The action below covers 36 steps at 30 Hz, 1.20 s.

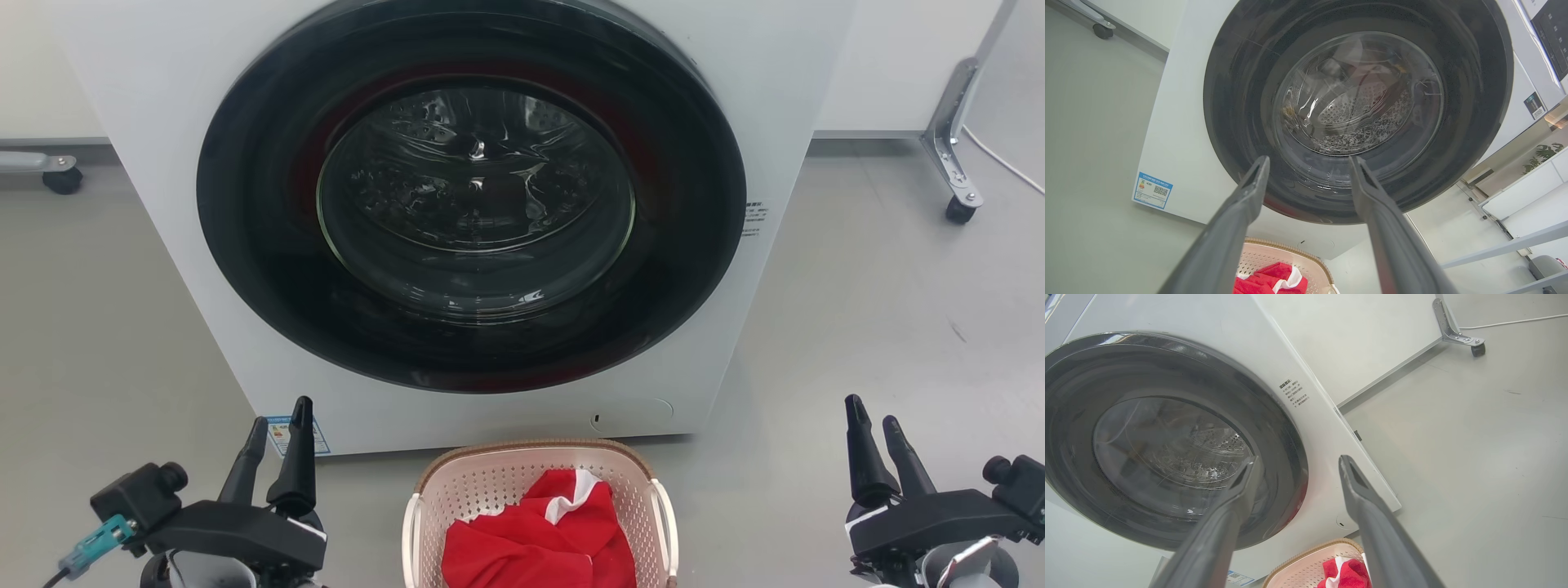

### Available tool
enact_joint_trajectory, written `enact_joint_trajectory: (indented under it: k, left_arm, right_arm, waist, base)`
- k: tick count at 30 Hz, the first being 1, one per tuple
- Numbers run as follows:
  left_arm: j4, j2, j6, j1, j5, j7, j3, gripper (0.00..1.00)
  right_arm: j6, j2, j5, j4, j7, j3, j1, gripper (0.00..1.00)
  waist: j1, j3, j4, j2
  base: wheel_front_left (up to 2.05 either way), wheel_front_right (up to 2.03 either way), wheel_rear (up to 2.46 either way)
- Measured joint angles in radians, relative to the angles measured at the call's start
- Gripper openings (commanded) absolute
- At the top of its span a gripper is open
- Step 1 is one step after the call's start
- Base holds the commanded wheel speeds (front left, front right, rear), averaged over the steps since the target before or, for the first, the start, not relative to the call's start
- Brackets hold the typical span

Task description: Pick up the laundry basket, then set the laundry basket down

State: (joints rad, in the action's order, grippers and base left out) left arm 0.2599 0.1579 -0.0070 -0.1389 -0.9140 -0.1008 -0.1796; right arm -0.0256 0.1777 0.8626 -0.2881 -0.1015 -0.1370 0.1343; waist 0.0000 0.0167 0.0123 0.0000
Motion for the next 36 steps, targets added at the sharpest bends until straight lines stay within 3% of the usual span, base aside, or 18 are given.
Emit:
enact_joint_trajectory:
  k: [36]
  left_arm:
    - [0.004, 0.022, 0.096, -0.002, 0.418, -0.132, -0.1, 1.0]
  right_arm:
    - [0.069, 0.06, -0.472, 0.011, -0.13, -0.131, 0.001, 1.0]
  waist:
    - [0.0, 0.011, 0.008, 0.0]
  base:
    - [0.0, 0.0, 0.0]
